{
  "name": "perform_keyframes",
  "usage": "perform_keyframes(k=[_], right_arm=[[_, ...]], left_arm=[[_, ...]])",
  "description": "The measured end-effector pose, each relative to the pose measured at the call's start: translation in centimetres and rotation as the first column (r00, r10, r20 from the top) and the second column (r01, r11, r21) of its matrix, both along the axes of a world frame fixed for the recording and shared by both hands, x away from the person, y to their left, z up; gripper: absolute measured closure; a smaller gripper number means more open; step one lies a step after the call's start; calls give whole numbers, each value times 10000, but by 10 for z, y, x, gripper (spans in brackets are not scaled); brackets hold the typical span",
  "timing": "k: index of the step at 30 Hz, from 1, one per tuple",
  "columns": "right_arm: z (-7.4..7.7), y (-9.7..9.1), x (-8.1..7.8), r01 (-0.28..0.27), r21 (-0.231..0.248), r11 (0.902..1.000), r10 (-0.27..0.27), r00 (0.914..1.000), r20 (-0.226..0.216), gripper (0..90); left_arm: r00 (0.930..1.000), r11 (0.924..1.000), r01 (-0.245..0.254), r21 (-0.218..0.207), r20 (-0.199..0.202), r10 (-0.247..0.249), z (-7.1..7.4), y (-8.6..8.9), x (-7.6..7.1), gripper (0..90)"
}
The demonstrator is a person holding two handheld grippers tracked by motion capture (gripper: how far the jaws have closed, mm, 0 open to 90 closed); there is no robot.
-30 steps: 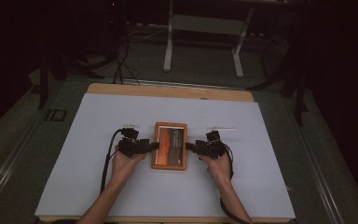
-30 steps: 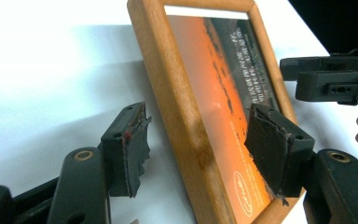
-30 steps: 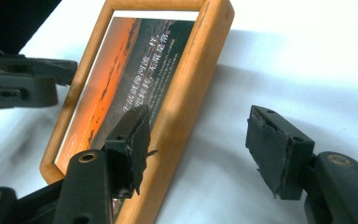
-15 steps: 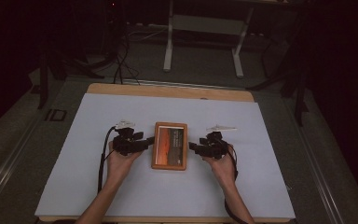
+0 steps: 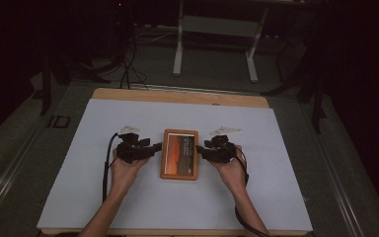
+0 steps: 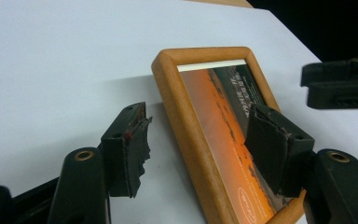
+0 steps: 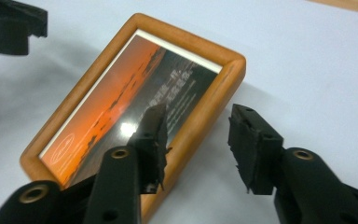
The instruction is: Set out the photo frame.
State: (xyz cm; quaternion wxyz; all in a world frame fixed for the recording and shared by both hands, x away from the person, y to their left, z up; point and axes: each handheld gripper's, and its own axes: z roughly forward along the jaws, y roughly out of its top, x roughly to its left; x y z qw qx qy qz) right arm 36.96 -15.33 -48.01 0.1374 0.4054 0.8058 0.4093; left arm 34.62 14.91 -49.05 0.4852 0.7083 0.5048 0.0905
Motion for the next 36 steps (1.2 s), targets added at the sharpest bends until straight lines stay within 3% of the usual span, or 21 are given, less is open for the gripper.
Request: perform_keyframes(k=[8, 18, 26, 36], right_arm=[[1, 12, 10, 93, -467, 9989, -78, 9995, 316, 639], [2, 25, 22, 262, -905, 9956, -168, 9945, 1033, 897], [-1, 32, 33, 149, -1267, 9918, -11, 9940, 1089, 897], [-8, 39, 43, 180, -1304, 9913, -49, 9950, 1000, 897]], left_arm=[[10000, 9999, 8, -130, -61, -9, 1, 1, -1, 390], [10000, 10000, 59, -59, -12, -59, 2, 0, -3, 391], [10000, 10000, 41, -29, 5, -41, 2, 0, -3, 391], [10000, 10000, -45, -5, -51, 45, 2, 2, -3, 392]])
